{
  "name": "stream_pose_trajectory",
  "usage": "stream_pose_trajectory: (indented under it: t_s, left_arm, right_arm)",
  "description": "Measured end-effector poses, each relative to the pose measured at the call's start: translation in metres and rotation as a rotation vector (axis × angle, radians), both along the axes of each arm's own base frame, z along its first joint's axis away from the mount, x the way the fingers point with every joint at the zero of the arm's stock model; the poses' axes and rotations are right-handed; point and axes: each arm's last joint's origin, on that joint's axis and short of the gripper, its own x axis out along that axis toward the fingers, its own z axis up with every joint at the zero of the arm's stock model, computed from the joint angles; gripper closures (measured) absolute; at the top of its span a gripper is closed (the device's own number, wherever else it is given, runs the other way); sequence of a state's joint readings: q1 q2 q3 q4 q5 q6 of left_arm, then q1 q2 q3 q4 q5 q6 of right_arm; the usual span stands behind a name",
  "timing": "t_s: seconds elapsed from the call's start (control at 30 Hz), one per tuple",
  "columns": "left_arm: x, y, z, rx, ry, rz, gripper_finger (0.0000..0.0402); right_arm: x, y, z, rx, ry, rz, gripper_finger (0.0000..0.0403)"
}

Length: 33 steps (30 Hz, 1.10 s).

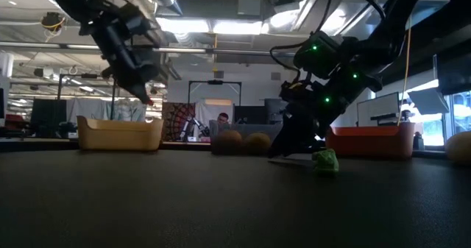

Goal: Sort produce into baskets
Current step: Put the red chili pepper into the yellow bin, then put the green chili pepper into the orange bin

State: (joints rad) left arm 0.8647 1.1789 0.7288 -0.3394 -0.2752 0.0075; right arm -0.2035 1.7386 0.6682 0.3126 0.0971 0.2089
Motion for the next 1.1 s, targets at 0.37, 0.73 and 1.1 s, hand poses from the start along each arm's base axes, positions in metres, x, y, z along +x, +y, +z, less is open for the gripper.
stream_pose_trajectory:
  t_s: [0.37, 0.73, 1.1]
  left_arm:
    - [0.0, 0.017, -0.039, -0.168, 0.115, 0.064, 0.0343]
    - [0.002, 0.02, -0.049, -0.199, 0.136, 0.071, 0.0342]
    - [0.002, 0.02, -0.048, -0.198, 0.129, 0.091, 0.0222]
  right_arm:
    - [0.0, 0.0, 0.0, -0.003, 0.0, 0.002, 0.0031]
    - [0.0, 0.0, 0.0, -0.003, 0.002, 0.003, 0.0031]
    - [0.0, 0.0, 0.0, -0.003, 0.003, 0.003, 0.0031]
